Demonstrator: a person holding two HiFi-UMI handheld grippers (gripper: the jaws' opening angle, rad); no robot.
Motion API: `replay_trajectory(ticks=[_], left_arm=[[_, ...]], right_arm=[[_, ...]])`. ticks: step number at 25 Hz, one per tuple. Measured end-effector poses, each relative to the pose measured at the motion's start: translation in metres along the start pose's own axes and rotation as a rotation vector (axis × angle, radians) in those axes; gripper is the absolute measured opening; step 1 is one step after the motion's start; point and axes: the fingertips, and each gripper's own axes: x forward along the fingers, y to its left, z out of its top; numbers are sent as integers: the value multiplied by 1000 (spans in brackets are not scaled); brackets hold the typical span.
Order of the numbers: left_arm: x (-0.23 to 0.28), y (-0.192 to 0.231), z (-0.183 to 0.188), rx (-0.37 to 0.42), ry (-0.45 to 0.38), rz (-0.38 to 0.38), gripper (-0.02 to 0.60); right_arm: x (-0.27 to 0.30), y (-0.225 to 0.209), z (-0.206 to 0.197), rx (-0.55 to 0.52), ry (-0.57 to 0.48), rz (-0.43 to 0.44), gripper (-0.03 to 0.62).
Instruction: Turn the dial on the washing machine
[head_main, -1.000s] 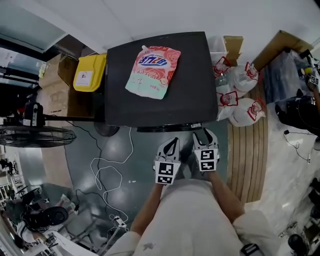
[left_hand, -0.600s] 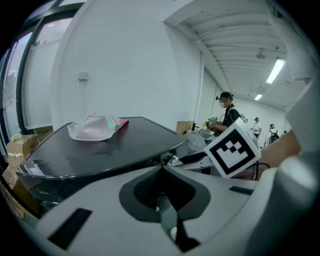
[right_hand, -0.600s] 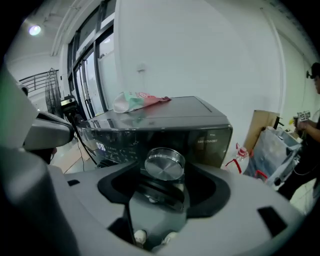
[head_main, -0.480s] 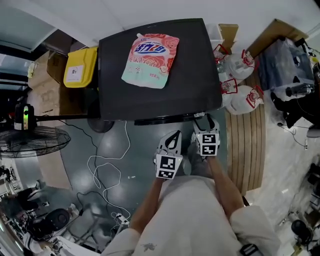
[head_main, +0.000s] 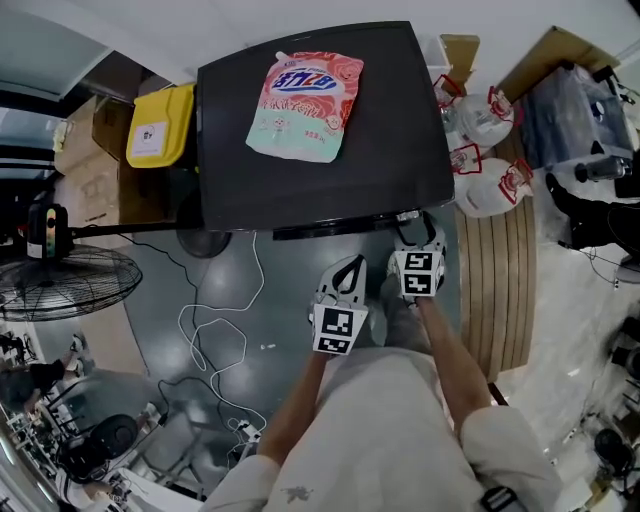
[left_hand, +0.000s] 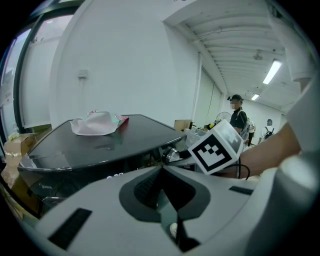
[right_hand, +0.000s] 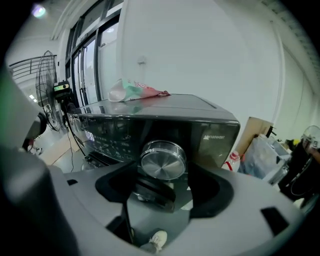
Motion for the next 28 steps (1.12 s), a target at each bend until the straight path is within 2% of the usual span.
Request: replay_trajectory(ticks=[5, 10, 28], left_arm=[[-5, 1, -5, -1, 7, 1, 12], [-7, 1, -7, -3, 7, 0, 12], [-1, -2, -3, 10, 4, -20, 12]], right_arm=[[1, 0, 3, -11, -4, -17, 293], [2, -3, -1, 18, 0, -3, 288], [-1, -3, 2, 376, -36, 167, 285]])
